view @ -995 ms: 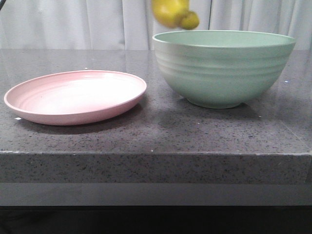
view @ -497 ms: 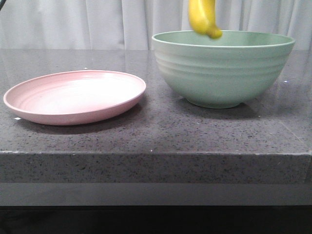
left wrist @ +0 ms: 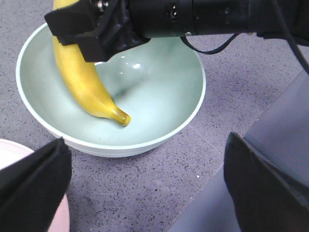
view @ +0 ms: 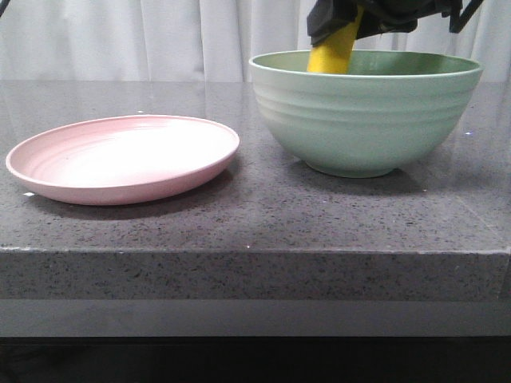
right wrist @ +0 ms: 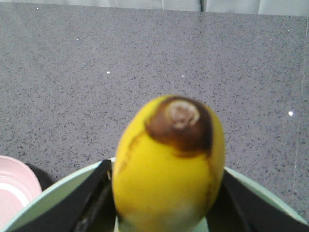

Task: Transfer banana from pink plate to green bowl

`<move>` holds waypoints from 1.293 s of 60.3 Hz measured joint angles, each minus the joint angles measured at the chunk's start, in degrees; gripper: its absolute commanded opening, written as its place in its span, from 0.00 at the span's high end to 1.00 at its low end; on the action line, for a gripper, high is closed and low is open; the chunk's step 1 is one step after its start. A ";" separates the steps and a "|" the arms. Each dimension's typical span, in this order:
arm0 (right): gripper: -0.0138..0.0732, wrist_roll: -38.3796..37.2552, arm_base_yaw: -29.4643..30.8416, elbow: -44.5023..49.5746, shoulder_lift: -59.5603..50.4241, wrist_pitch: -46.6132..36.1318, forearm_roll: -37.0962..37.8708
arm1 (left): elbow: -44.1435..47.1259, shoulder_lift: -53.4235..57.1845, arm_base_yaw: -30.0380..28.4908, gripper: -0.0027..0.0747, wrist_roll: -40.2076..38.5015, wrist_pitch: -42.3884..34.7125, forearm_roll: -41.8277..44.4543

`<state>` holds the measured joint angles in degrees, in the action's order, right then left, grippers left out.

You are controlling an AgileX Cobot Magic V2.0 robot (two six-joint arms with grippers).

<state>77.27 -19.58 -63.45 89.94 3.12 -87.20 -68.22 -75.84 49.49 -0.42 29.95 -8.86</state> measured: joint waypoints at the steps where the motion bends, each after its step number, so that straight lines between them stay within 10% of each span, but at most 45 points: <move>1: 0.61 0.00 0.00 0.11 0.08 0.00 0.00 | 0.00 0.00 0.00 0.15 0.00 0.00 0.00; 33: 0.25 0.00 0.00 1.44 0.08 0.00 0.00 | 0.00 0.00 0.00 0.15 0.00 -0.06 0.00; 57: 0.25 0.00 0.00 1.44 0.08 0.00 0.00 | 0.00 0.00 0.00 0.16 0.00 -0.06 0.00; 78: 0.54 0.00 0.00 1.44 -0.79 0.00 0.00 | 0.00 0.00 0.00 0.54 0.00 -0.06 0.00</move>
<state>77.27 -19.58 -62.01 89.15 3.12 -87.20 -68.22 -75.84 49.49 -0.42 29.89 -8.86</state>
